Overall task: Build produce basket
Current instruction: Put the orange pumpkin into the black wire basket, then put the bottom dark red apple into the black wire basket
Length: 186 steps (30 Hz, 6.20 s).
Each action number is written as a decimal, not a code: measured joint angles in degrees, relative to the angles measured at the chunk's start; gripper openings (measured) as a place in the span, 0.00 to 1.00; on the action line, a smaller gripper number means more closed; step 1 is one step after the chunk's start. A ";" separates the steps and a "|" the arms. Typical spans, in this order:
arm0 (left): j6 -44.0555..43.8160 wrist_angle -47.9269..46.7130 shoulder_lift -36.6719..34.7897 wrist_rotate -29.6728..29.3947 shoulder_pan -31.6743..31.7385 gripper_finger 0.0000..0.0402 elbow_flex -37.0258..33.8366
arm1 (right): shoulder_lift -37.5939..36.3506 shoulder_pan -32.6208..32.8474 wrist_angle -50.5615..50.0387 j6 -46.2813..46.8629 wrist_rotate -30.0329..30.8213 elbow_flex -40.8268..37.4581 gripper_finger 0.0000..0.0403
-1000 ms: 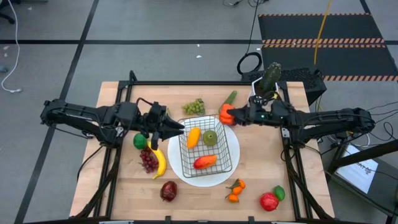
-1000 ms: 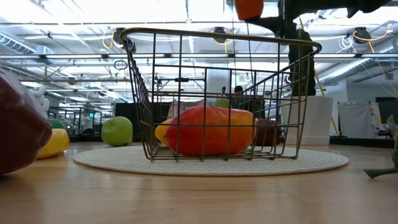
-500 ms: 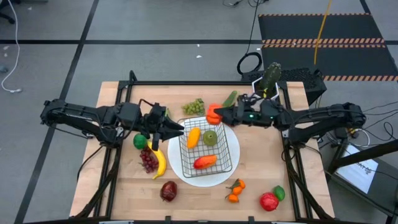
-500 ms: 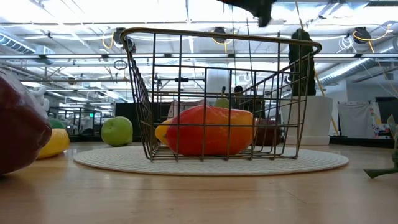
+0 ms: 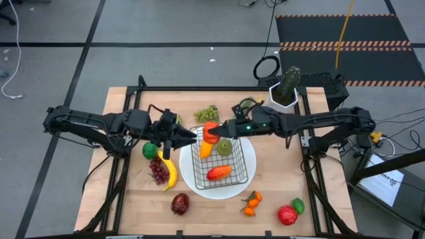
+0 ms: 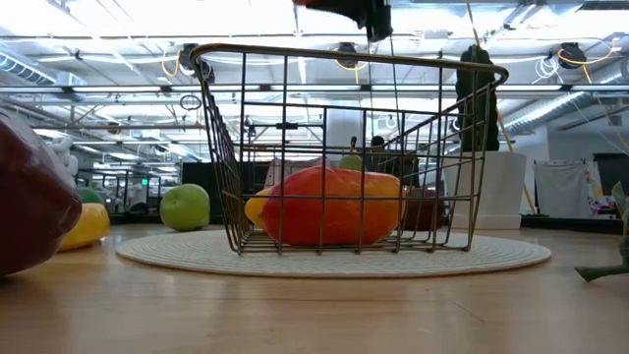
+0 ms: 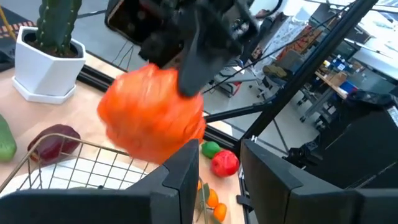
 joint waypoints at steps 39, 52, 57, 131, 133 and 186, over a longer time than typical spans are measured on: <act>3.66 1.98 -1.49 -2.97 -0.52 0.30 0.04 | 11.89 1.54 -10.45 -47.02 -2.61 0.00 0.88; 3.33 1.92 -1.49 -2.95 -0.61 0.30 0.04 | 19.81 4.17 -9.89 -55.37 -5.94 -0.02 0.88; 3.07 1.86 -1.49 -4.12 -0.59 0.30 0.03 | 20.10 3.78 -11.44 -57.37 -5.86 -0.02 0.88; -75.11 -22.13 27.06 11.91 -23.11 0.97 0.00 | -19.37 -21.53 -35.24 -75.54 -16.46 -0.07 0.98; -74.11 -22.48 28.52 13.47 -22.15 0.96 0.00 | -19.34 -21.53 -35.77 -75.50 -16.46 -0.07 0.98; -106.41 -19.98 25.12 24.57 -22.21 0.79 0.04 | -19.42 -21.49 -36.19 -71.17 -18.64 -0.07 0.98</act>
